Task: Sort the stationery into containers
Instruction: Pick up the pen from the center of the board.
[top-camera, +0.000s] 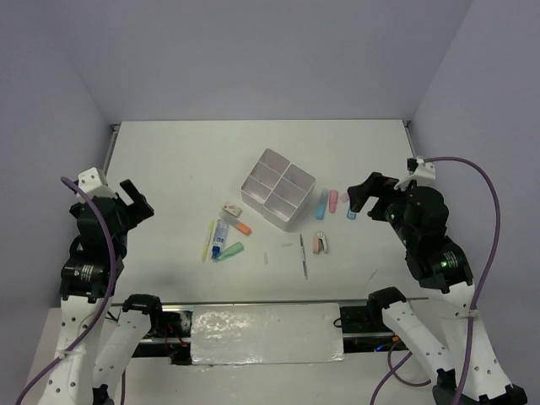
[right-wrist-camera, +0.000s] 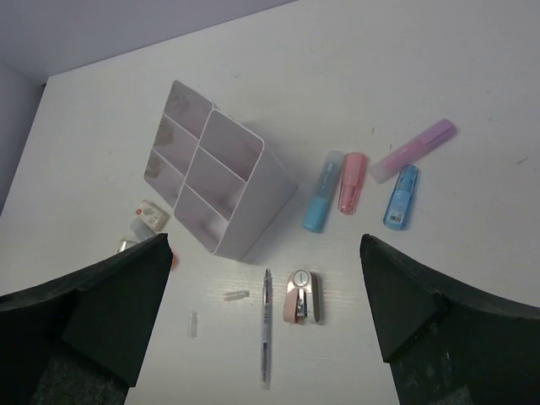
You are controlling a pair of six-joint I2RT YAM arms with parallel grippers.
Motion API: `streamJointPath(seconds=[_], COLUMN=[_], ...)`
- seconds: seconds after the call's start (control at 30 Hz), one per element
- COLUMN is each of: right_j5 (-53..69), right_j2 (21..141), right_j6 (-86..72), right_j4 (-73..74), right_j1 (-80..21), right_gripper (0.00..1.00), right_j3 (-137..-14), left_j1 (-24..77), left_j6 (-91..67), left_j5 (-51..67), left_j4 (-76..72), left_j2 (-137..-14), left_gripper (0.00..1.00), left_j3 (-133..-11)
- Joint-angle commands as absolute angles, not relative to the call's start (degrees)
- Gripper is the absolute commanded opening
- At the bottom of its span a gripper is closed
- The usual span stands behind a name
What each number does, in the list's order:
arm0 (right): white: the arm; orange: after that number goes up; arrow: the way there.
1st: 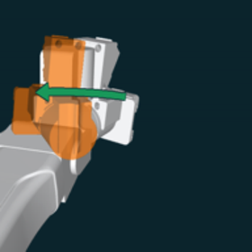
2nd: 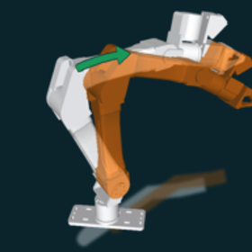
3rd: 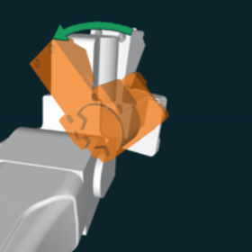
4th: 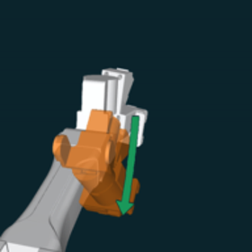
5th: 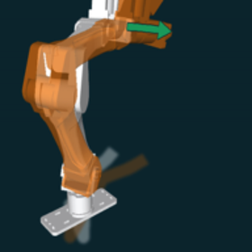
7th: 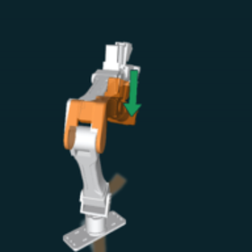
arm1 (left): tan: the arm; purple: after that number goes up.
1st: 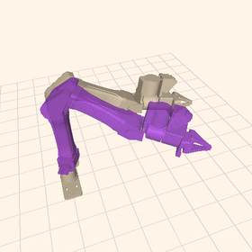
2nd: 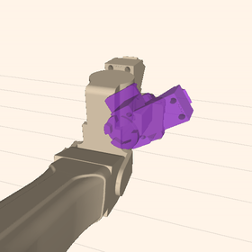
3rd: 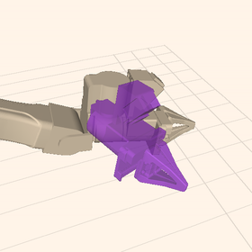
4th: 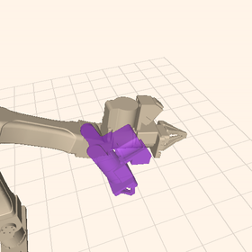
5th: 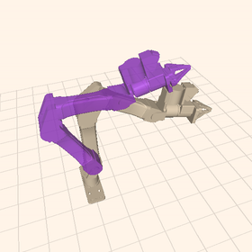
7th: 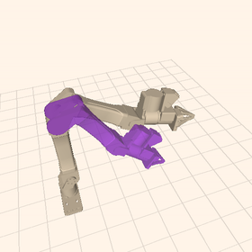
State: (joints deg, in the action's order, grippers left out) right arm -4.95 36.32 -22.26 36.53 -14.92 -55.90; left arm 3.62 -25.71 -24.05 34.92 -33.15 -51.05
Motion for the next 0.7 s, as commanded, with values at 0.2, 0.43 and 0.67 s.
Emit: streamJointPath(seconds=[0.2, 0.43, 0.67], right_j5=[2.9, 16.4, -15.6], right_j2=[30.1, 32.8, 52.9], right_j6=[-25.0, -25.4, -26.9], right_j4=[25.2, 18.5, 33.1], right_j1=[-15.2, -16.7, -41.0], right_gripper=[1.0, 1.0, 1.0], right_j3=[-52.1, -47.4, -53.3], left_j1=[3.7, 3.6, 3.6], left_j6=[-30.8, -30.8, -29.3], left_j5=[-26.2, -26.3, -24.3], left_j4=[34.2, 33.5, 33.8], left_j2=[-32.3, -32.0, -35.2], left_gripper=[0.99, 0.99, 0.99], left_j3=[-52.2, -51.7, -51.9])
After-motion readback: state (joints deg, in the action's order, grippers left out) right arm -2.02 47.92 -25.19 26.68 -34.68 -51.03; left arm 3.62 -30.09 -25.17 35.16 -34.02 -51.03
